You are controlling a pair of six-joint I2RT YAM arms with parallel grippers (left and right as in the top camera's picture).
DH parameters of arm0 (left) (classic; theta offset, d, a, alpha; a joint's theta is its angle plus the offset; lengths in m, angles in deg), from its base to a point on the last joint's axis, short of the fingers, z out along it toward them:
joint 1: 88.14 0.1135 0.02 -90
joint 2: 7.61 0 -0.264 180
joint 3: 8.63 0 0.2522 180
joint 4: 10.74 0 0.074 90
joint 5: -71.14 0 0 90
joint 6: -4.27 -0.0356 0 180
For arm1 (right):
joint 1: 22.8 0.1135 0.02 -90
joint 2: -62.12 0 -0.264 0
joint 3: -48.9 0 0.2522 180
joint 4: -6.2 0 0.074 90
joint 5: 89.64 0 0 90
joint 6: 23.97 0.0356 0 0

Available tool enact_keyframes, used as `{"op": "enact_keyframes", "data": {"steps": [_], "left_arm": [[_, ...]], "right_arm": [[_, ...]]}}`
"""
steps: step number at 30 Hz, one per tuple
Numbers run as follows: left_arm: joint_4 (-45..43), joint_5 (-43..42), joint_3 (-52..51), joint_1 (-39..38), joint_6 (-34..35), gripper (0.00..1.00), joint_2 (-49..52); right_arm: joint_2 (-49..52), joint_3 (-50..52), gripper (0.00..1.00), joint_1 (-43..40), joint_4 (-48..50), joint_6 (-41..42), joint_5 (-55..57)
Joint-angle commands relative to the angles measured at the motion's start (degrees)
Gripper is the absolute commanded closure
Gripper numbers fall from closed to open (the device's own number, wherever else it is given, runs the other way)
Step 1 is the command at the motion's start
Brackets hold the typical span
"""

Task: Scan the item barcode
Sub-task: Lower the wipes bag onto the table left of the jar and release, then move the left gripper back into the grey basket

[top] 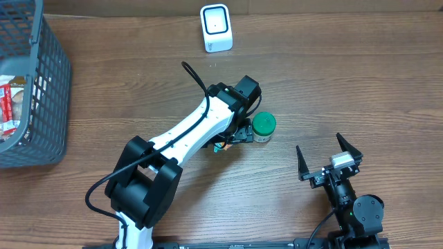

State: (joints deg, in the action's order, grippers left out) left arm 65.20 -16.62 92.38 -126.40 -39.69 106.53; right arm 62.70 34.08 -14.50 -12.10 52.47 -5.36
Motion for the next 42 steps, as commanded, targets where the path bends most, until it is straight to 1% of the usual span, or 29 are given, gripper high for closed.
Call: {"op": "enact_keyframes", "data": {"steps": [1, 3, 5, 6, 7, 10, 11, 16, 18, 21, 26, 31, 33, 36, 38, 42], "left_arm": [[0.20, 1.40, -0.79, 0.07, -1.33, 0.01, -0.90], [0.17, 1.40, -0.81, 0.07, -3.06, 0.04, -0.90], [0.15, 1.40, -0.79, 0.07, -5.05, 0.11, -0.90], [0.20, 1.40, -0.81, 0.07, -5.79, 0.16, -0.90], [0.20, 1.40, -0.81, 0.09, -5.84, 0.18, -0.90], [-0.11, 1.38, -0.81, 0.07, -5.68, 0.18, -0.90], [-0.31, 1.36, -0.87, -0.02, -4.63, 0.18, -0.90], [0.09, 2.75, -0.90, 0.00, -4.98, 0.19, -0.90], [0.74, 3.56, -0.92, -0.02, -5.55, 0.20, -0.90], [1.25, 5.79, -0.90, -0.02, -5.86, 0.20, -0.90], [0.39, 11.76, -0.90, 0.09, -6.27, 0.20, -0.90], [-0.96, 11.65, -0.90, 0.09, -6.45, 0.19, -0.90], [-0.63, 11.67, -0.46, 0.09, -6.51, 0.17, -0.96], [1.46, 11.65, 2.99, 0.70, -7.21, 0.14, -1.38], [3.50, 11.67, 6.05, 1.16, -8.92, 0.14, -1.66], [11.37, 11.72, 20.06, 3.48, -16.70, 0.13, -1.79]], "right_arm": [[-0.42, 0.61, 0.00, -0.02, 0.26, 0.00, 0.07], [-0.42, 0.61, 0.00, -0.02, 0.26, 0.00, 0.07], [-0.42, 0.61, 0.00, 0.00, 0.28, 0.00, 0.07], [-0.42, 0.61, 0.00, -0.02, 0.26, 0.00, 0.09], [-0.42, 0.61, 0.00, 0.00, 0.26, 0.00, 0.07], [-0.42, 0.61, 0.00, 0.00, 0.26, 0.00, 0.07], [-0.42, 0.61, 0.00, -0.02, 0.26, 0.00, 0.07], [-0.42, 0.61, 0.00, -0.02, 0.26, 0.00, 0.07], [-0.42, 0.61, 0.00, -0.02, 0.26, 0.00, 0.07], [-0.42, 0.61, 0.00, -0.02, 0.26, 0.00, 0.07], [-0.42, 0.61, 0.00, 0.00, 0.26, 0.00, 0.07], [-0.42, 0.61, 0.00, -0.02, 0.28, 0.00, 0.09], [-0.42, 0.61, 0.00, -0.02, 0.26, 0.00, 0.07], [-0.42, 0.61, 0.00, -0.02, 0.26, 0.00, 0.07], [-0.42, 0.61, 0.00, -0.02, 0.26, 0.00, 0.07], [-0.42, 0.61, 0.00, -0.02, 0.26, 0.00, 0.07]]}}
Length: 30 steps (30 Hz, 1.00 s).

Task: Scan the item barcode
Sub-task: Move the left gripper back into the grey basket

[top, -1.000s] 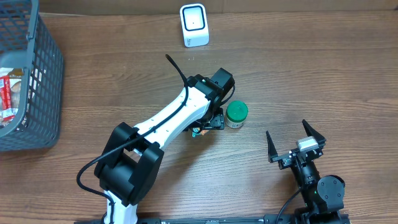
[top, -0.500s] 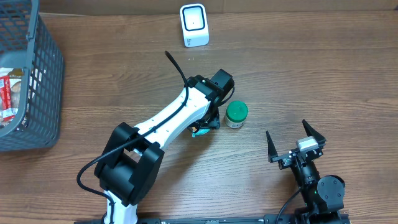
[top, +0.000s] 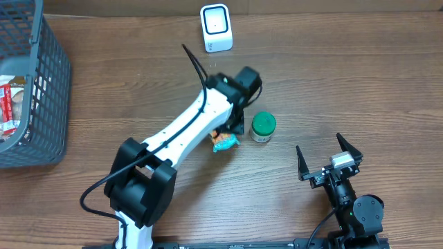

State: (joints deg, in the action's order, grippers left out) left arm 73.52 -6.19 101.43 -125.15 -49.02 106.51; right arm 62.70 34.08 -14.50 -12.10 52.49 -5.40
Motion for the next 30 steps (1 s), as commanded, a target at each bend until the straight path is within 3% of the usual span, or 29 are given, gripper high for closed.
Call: {"op": "enact_keyframes", "data": {"steps": [1, 8, 10, 14, 19, 23, 30], "left_arm": [[4.28, 1.29, 13.66, 2.73, -8.70, 0.12, -1.77], [12.98, 1.55, 39.04, 9.84, -21.40, 0.08, -1.77], [13.75, 1.95, 44.35, 12.11, -27.43, 0.00, -1.77], [14.29, 8.90, 52.13, 17.97, -30.64, 0.01, -1.77], [13.94, 16.52, 54.34, 26.82, -34.60, 0.00, -1.77], [12.09, 15.80, 54.34, 35.71, -34.82, 0.00, -1.77], [11.41, 4.46, 54.29, 55.25, -33.77, 0.00, -1.75]], "right_arm": [[-0.42, 0.61, 0.00, -0.02, 0.26, -0.02, 0.11], [-0.42, 0.61, 0.00, -0.02, 0.26, -0.02, 0.11], [-0.42, 0.61, 0.00, 0.00, 0.26, -0.02, 0.11], [-0.42, 0.61, 0.00, -0.02, 0.26, -0.02, 0.11], [-0.42, 0.61, 0.00, 0.00, 0.26, -0.02, 0.11], [-0.42, 0.61, 0.00, 0.00, 0.26, -0.02, 0.11], [-0.42, 0.61, 0.00, -0.02, 0.26, -0.02, 0.11]]}}
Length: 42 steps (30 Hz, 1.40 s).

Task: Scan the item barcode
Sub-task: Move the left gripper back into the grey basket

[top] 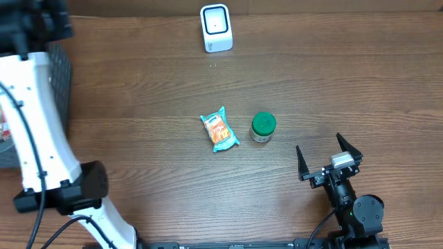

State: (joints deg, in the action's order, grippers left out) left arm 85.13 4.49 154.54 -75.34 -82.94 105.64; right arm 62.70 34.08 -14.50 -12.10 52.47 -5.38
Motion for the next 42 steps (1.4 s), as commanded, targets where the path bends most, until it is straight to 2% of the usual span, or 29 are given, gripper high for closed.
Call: {"op": "enact_keyframes", "data": {"steps": [1, 8, 15, 25, 31, 42], "left_arm": [[-0.39, -6.95, 1.18, 7.15, 0.20, 0.00, -0.87], [-1.36, -11.74, 0.68, 16.61, 0.20, 0.00, 0.11], [-1.16, -12.87, -1.36, 21.35, -0.66, 0.00, 5.05], [-0.94, -12.61, -1.88, 24.57, -3.52, 0.00, 15.72], [-0.98, -14.93, -1.90, 25.73, -9.16, 0.00, 22.45], [-2.91, -15.47, -1.99, 25.94, -13.70, 0.00, 30.82]], "right_arm": [[-0.42, 0.61, 0.00, -0.02, 0.26, 0.00, 0.09], [-0.42, 0.61, 0.00, -0.02, 0.26, 0.00, 0.09], [-0.42, 0.61, 0.00, 0.00, 0.26, 0.00, 0.09], [-0.42, 0.61, 0.00, 0.00, 0.26, 0.00, 0.11], [-0.42, 0.61, 0.00, -0.02, 0.26, 0.00, 0.11], [-0.42, 0.61, 0.00, -0.02, 0.26, 0.00, 0.09]]}}
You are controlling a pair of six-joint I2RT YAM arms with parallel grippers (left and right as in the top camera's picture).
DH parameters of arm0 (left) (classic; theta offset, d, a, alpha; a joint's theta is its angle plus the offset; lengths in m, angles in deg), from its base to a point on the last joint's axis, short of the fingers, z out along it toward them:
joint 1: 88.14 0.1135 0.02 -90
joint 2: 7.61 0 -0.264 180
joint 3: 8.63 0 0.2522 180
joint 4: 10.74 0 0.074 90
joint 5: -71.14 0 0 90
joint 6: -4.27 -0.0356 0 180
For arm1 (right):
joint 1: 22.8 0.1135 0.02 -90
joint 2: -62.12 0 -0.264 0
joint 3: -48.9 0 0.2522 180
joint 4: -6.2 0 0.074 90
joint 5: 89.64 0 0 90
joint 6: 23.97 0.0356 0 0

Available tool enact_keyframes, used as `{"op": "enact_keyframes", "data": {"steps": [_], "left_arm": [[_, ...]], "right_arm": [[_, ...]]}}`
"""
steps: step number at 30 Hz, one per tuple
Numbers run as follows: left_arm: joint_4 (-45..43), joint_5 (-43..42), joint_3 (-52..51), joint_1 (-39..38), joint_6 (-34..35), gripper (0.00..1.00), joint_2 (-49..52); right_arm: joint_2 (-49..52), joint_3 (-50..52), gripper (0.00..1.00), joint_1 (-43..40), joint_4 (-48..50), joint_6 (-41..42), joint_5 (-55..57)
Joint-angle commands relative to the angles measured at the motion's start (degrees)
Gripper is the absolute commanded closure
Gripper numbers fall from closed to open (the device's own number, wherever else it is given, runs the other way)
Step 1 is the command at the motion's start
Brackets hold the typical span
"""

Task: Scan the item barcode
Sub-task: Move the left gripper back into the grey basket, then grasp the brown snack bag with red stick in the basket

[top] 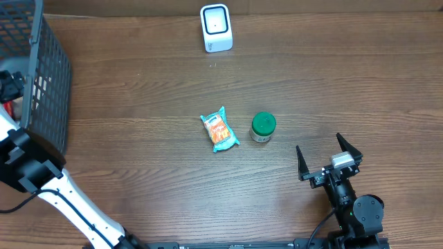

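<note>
The white barcode scanner (pixel 216 28) stands at the table's back edge. An orange and teal snack packet (pixel 220 131) lies flat mid-table, with a green-lidded jar (pixel 263 126) upright just to its right. My left arm (pixel 31 166) reaches up the far left into the grey basket (pixel 52 76). Only a dark bit of its wrist (pixel 8 84) shows at the frame edge, and the fingers are hidden. My right gripper (pixel 329 158) rests open near the front right, with nothing between its fingers.
The basket holds a red and white packet (pixel 8 107), mostly cut off by the frame edge. Bare wooden table lies between the scanner and the two items.
My left arm, which stood high over the basket's near corner, now sits lower with its end down inside the basket. Packet, jar and right gripper have not moved.
My left gripper was down on the snack packet beside the jar. Then it was off the packet, which lay on the table. After that the arm was at the far left over the basket, and now its end is inside it.
</note>
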State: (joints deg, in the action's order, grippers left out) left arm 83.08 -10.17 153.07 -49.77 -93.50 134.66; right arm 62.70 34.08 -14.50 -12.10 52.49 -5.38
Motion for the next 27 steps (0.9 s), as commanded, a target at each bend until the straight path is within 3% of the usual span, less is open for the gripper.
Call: {"op": "enact_keyframes", "data": {"steps": [1, 11, 23, 25, 27], "left_arm": [[-1.51, -0.81, -0.52, 0.37, -3.96, 0.01, 2.10], [-4.04, -4.33, -0.61, 2.19, -10.03, 0.00, 6.34], [-5.29, -8.57, -1.11, 5.25, -10.64, 0.00, 11.72], [-5.09, -10.43, -1.14, 5.29, -10.62, 0.08, 12.13], [-5.07, -11.45, -1.29, 5.27, -10.62, 0.34, 12.13]], "right_arm": [[-0.42, 0.61, 0.00, 0.00, 0.26, -0.02, 0.09], [-0.42, 0.61, 0.00, -0.02, 0.26, -0.02, 0.11], [-0.42, 0.61, 0.00, 0.00, 0.26, -0.02, 0.09], [-0.42, 0.61, 0.00, -0.02, 0.26, -0.02, 0.09], [-0.42, 0.61, 0.00, -0.02, 0.28, -0.02, 0.09]]}}
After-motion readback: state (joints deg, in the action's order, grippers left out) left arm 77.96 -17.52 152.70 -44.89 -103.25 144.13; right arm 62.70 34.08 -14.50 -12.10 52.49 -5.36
